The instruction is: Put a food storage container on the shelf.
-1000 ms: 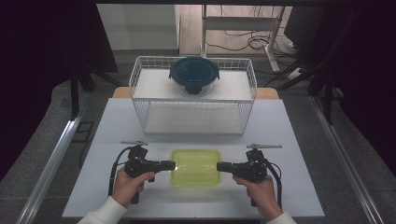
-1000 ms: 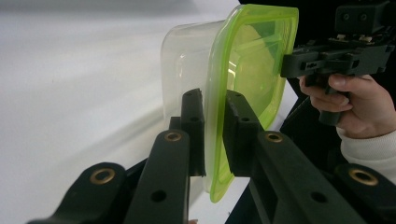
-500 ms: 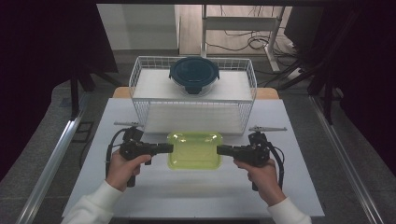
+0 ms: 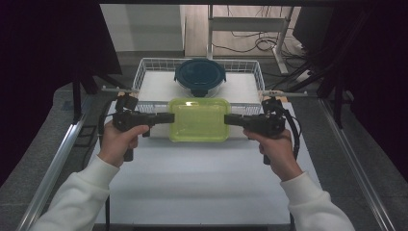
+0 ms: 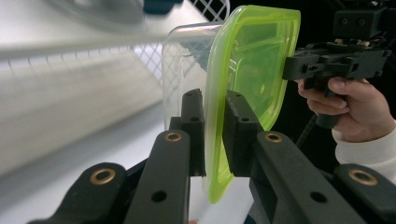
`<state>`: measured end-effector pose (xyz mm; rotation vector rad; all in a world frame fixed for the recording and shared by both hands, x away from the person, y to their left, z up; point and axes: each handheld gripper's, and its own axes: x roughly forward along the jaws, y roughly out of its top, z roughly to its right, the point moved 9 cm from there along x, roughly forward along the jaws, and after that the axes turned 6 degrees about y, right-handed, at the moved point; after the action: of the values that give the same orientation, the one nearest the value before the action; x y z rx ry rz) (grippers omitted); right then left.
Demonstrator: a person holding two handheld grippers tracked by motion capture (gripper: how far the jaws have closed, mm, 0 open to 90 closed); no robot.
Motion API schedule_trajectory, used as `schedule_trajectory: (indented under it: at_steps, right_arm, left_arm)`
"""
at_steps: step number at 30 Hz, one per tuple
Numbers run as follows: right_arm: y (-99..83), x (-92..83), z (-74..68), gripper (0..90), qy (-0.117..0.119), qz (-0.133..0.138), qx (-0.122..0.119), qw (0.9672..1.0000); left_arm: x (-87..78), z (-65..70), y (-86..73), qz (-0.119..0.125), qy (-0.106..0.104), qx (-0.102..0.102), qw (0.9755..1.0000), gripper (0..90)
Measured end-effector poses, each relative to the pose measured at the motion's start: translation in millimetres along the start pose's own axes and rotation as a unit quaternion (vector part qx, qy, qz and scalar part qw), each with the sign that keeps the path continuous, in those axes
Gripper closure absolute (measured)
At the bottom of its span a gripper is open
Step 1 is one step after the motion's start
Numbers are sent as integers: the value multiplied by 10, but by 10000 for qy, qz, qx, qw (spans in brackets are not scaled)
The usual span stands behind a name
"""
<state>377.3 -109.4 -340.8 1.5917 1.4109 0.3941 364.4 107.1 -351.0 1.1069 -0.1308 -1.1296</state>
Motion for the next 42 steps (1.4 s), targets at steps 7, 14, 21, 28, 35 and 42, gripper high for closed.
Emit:
schedule_trajectory:
  at_steps: [7,14,21,28,35,42]
  right_arm:
    - [320,-15,-15,798,49,95,-67,9999]
    - [500,-5,20,801,46,144,-105,9998]
    - [724,27,25,801,87,193,-161,9996]
    - [1000,92,112,804,77,199,-128,9997]
    - [1244,123,278,805,49,180,107,9998]
    - [1314,214,477,807,67,126,391,9991]
  left_arm:
    - [-43,5,271,80,-41,59,9999,808]
    - [-52,-19,492,112,-22,136,9998,808]
    - [-80,-81,725,168,-47,145,9997,810]
    - [-38,-202,1009,171,-75,10,9998,810]
    - [91,-346,1258,102,-168,-203,9996,811]
    - [232,-536,1288,-42,-206,-426,9989,811]
